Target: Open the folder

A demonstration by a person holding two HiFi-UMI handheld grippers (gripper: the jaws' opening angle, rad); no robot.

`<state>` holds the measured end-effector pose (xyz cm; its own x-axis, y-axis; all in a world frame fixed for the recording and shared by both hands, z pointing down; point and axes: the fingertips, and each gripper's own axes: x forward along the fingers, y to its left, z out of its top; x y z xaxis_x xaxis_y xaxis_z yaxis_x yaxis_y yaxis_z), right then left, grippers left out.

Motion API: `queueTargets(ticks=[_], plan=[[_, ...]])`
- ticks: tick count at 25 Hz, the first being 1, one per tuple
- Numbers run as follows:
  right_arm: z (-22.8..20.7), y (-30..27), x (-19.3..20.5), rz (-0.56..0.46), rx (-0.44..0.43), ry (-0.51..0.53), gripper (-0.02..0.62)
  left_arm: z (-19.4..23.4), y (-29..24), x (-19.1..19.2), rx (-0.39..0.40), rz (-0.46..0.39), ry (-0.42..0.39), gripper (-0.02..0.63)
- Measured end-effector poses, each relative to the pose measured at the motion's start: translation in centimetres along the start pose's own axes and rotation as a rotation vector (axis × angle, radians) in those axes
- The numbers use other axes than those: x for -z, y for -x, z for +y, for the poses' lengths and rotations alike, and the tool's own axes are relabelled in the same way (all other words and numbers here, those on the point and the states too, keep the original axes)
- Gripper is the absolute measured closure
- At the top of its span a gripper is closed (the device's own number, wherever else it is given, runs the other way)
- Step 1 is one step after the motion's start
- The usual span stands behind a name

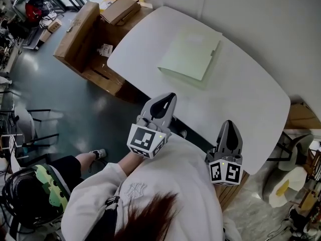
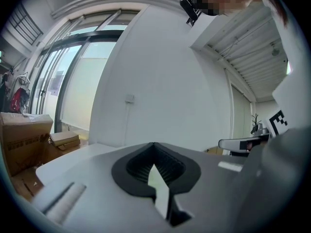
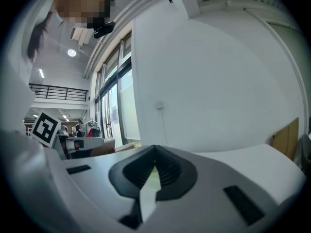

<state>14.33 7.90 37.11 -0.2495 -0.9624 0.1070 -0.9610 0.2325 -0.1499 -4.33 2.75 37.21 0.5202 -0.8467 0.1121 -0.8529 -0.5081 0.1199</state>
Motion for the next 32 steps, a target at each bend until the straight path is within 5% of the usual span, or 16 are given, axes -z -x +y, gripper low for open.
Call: queueTargets(ticks=[32], plan=[[-1.4, 2.9, -0.6, 0.004, -0.010, 0.002, 0.589, -4.0, 1.3, -1.4, -0.004, -0.041, 0.052, 0.598]])
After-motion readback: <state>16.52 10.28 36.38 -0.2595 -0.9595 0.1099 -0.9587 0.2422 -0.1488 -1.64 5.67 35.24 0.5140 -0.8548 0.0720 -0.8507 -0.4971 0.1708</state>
